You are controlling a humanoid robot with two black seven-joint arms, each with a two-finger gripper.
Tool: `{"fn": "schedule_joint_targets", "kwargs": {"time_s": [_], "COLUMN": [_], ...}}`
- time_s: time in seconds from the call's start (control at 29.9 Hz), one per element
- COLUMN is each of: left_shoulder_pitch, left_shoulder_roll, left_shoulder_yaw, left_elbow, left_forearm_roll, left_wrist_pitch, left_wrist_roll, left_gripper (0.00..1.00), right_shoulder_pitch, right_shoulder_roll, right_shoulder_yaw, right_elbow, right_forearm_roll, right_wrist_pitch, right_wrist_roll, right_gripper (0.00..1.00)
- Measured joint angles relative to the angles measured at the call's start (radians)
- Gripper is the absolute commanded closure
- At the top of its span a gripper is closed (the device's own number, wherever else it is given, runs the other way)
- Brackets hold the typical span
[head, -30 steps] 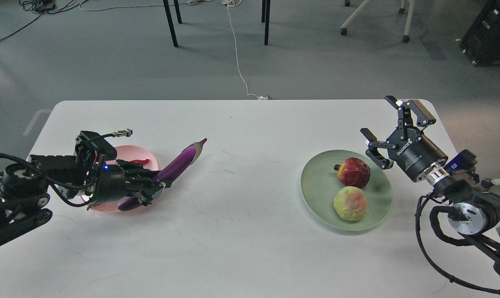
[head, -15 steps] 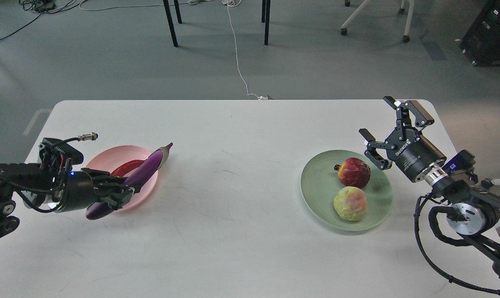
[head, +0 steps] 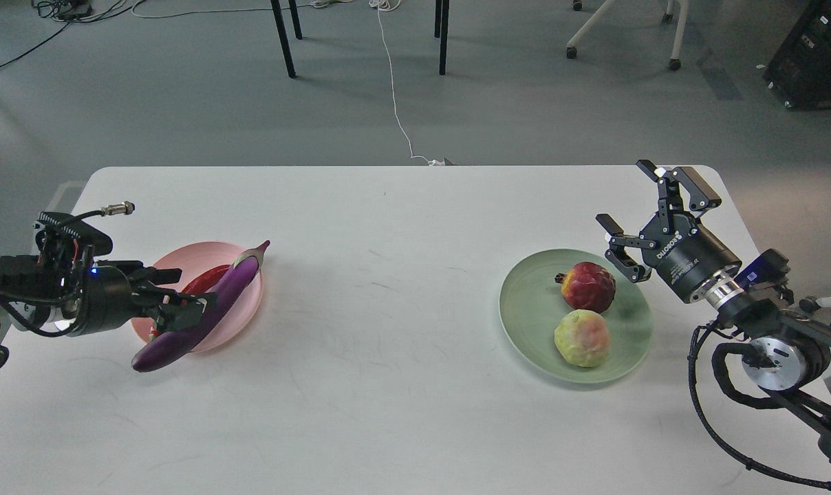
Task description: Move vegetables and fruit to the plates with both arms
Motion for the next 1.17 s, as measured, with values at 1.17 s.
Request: {"fn": "schedule_joint_targets", "kwargs": {"time_s": [1.17], "left_shoulder_pitch": [0.611], "left_shoulder_roll": [-0.637], "left_shoulder_yaw": [-0.922], "left_elbow": [0.013], "left_forearm_roll": [-1.111], "left_wrist_pitch": [0.01], "left_wrist_roll": [0.049], "left_gripper": [0.0], "right_shoulder_pitch": [0.011], "right_shoulder_roll": [0.043], "right_shoulder_yaw": [0.051], "right_elbow": [0.005], "right_forearm_roll": [-0.003], "right_wrist_pitch": [-0.062], "right_wrist_roll": [0.0], "right_gripper": [0.02]}}
